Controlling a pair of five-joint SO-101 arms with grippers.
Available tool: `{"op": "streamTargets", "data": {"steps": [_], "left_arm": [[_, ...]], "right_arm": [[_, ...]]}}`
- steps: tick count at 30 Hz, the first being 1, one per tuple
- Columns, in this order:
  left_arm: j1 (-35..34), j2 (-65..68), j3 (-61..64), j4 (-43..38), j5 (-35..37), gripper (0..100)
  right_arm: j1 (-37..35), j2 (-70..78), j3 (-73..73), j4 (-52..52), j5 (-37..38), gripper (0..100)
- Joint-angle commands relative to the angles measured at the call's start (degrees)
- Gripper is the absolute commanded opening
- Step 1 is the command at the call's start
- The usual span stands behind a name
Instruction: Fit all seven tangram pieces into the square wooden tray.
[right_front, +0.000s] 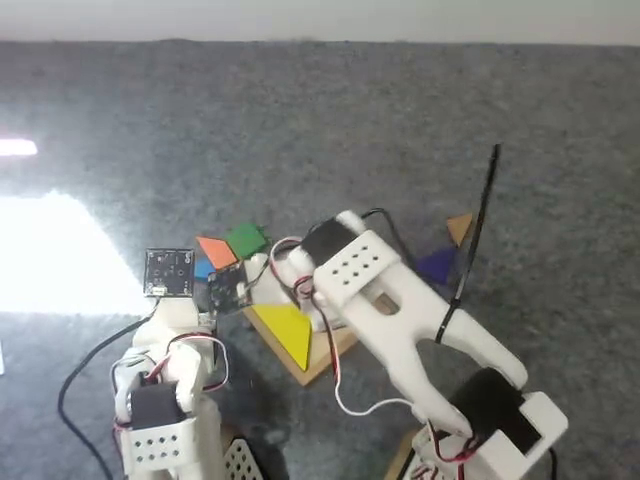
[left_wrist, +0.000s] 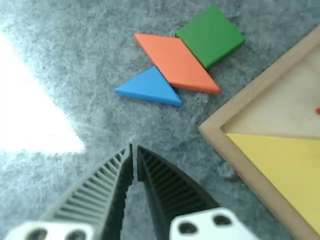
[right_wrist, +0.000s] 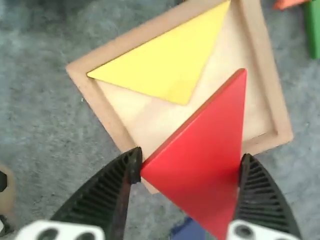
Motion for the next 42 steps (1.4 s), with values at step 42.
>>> {"op": "streamTargets", "data": {"steps": [42], "left_arm": [[-47.8, -1.0, -0.7, -0.1, 0.0, 1]], "right_arm": [[4.8, -3.1, 4.2, -10.2, 2.1, 25.9]]}}
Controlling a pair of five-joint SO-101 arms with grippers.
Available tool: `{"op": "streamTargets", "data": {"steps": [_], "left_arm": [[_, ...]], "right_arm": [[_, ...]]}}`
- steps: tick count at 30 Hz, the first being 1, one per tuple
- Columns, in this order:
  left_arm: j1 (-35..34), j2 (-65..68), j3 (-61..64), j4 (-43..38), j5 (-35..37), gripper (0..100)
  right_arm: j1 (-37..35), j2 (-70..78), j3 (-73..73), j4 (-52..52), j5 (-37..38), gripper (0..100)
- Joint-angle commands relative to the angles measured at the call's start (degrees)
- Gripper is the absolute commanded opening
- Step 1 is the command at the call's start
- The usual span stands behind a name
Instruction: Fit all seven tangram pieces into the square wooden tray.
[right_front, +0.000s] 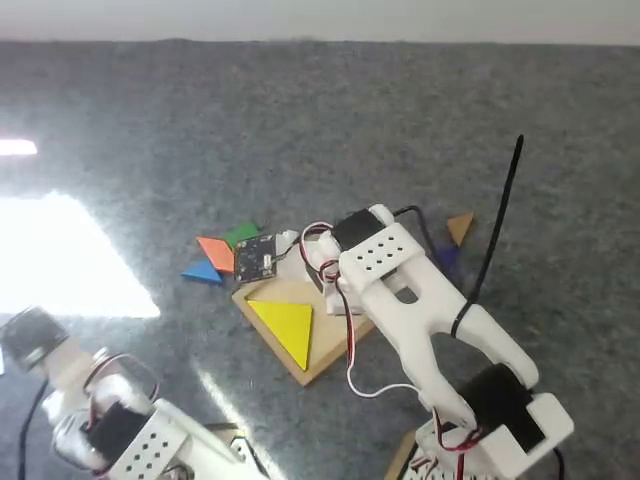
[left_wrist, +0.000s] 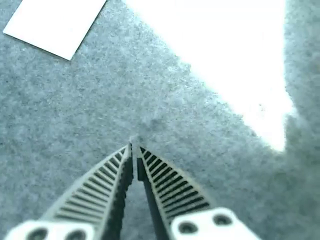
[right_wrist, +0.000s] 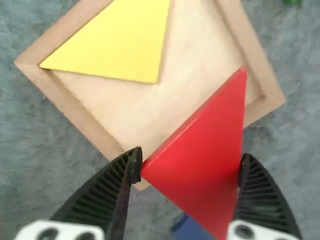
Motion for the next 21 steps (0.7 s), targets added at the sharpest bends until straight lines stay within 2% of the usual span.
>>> {"op": "streamTargets", "data": {"steps": [1, 6, 13, 17, 21], "left_arm": [[-1.3, -1.0, -0.7, -0.1, 0.0, 1], [-1.3, -1.0, -0.8, -0.1, 0.0, 1], [-1.3, -1.0, -0.8, -0.1, 0.0, 1], [-1.3, -1.0, -0.8, -0.1, 0.0, 1], [-1.3, -1.0, -0.8, -0.1, 0.0, 1]], "right_arm": [[-2.2, -2.8, -0.9, -2.5, 4.4, 25.9], [-3.6, -1.5, -3.0, -2.5, 10.9, 25.9], [-3.4, 9.5, -12.6, -2.3, 14.7, 25.9], [-3.9, 15.4, -17.1, 1.7, 17.8, 25.9], [-4.1, 19.7, -20.8, 3.7, 17.8, 25.9]]}}
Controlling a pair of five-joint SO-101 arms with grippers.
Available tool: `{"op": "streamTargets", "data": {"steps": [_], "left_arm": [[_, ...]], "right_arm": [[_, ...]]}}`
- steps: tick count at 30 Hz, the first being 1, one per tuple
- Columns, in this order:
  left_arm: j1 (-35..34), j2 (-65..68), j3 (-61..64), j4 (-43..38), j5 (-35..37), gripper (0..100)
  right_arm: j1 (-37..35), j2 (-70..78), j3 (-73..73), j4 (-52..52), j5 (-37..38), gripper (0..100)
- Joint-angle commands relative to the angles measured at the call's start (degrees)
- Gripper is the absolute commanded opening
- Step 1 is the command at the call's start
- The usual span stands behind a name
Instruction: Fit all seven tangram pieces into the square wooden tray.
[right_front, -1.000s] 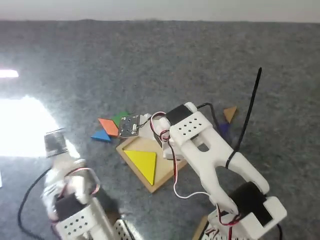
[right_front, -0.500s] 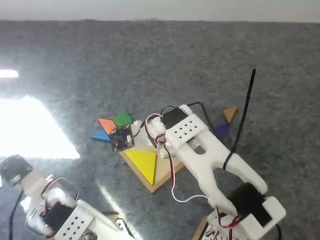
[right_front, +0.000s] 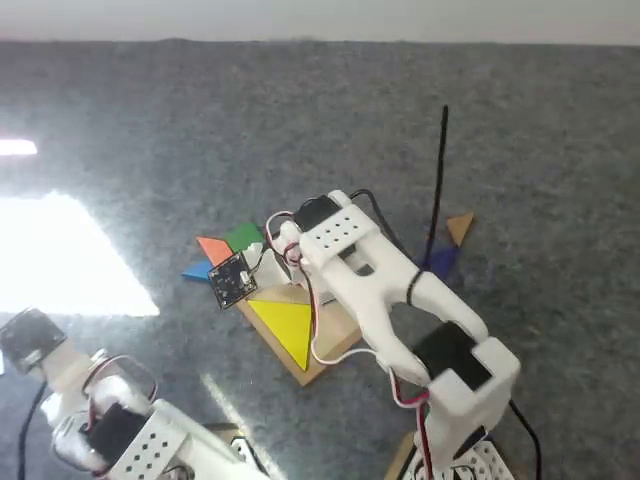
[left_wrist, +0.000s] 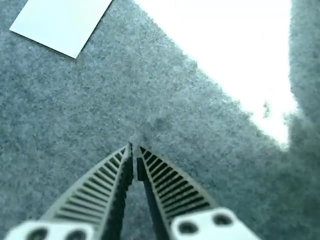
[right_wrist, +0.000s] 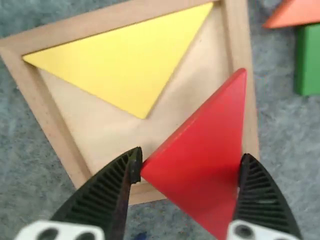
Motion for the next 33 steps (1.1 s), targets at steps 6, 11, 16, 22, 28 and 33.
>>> {"op": "streamTargets", "data": {"steps": [6, 11, 16, 22, 28, 33], "left_arm": [[-0.4, -1.0, -0.8, -0.1, 0.1, 1], [-0.4, -1.0, -0.8, -0.1, 0.1, 1], [-0.4, -1.0, -0.8, -0.1, 0.1, 1], [-0.4, -1.0, -0.8, -0.1, 0.1, 1], [-0.4, -1.0, -0.8, -0.1, 0.1, 1], [-0.2, -1.0, -0.8, -0.1, 0.0, 1]], "right_arm": [[-4.3, 2.3, -4.8, 1.8, -0.2, 26.2], [-4.5, 2.1, -5.2, 1.2, -3.9, 32.5], [-4.1, 2.1, -5.2, 0.6, -4.8, 49.3], [-1.5, 1.3, -5.2, 1.0, -5.0, 54.5], [9.3, -3.3, -3.3, 0.2, -22.5, 54.5], [13.0, 0.0, 2.4, -10.1, -35.7, 54.5]]}}
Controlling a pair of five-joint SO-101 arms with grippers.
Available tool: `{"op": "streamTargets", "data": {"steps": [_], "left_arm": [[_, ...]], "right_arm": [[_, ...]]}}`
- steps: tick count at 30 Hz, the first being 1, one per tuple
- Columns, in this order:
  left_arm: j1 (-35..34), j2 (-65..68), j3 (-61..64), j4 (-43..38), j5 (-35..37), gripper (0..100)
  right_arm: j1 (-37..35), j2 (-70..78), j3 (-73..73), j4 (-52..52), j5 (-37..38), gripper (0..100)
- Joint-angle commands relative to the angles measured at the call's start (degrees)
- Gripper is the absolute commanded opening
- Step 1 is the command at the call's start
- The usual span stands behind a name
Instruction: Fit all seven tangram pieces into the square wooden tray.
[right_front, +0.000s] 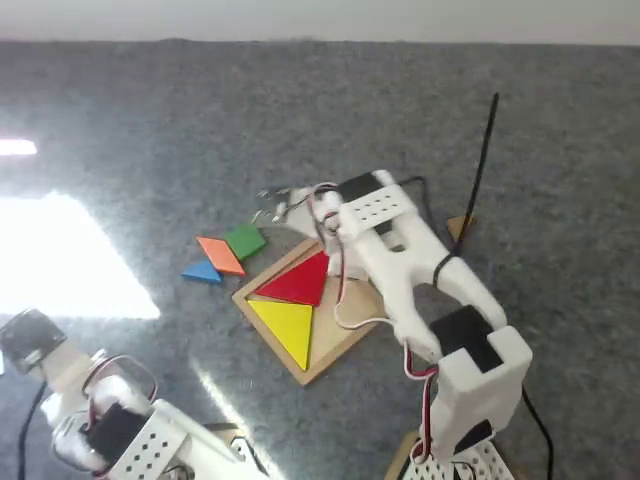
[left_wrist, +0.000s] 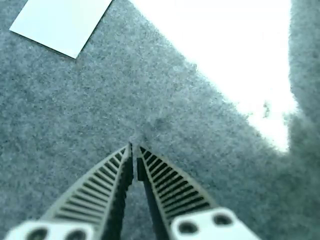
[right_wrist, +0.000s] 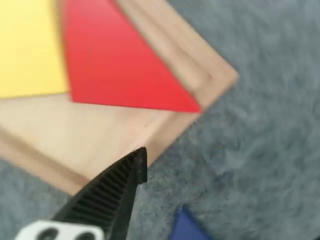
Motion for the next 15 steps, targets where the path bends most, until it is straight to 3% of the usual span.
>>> {"op": "streamTargets", "data": {"steps": [1, 9, 15], "left_arm": [[-0.2, -1.0, -0.8, -0.1, 0.0, 1], [-0.2, -1.0, -0.8, -0.1, -0.1, 1], [-0.2, -1.0, -0.8, -0.1, -0.1, 1]], "right_arm": [[1.4, 0.0, 0.9, -6.5, -9.3, 54.5], [-0.6, 4.7, -1.0, -3.6, -21.4, 54.5], [2.5, 7.7, -6.7, -1.0, -28.0, 54.5]]}}
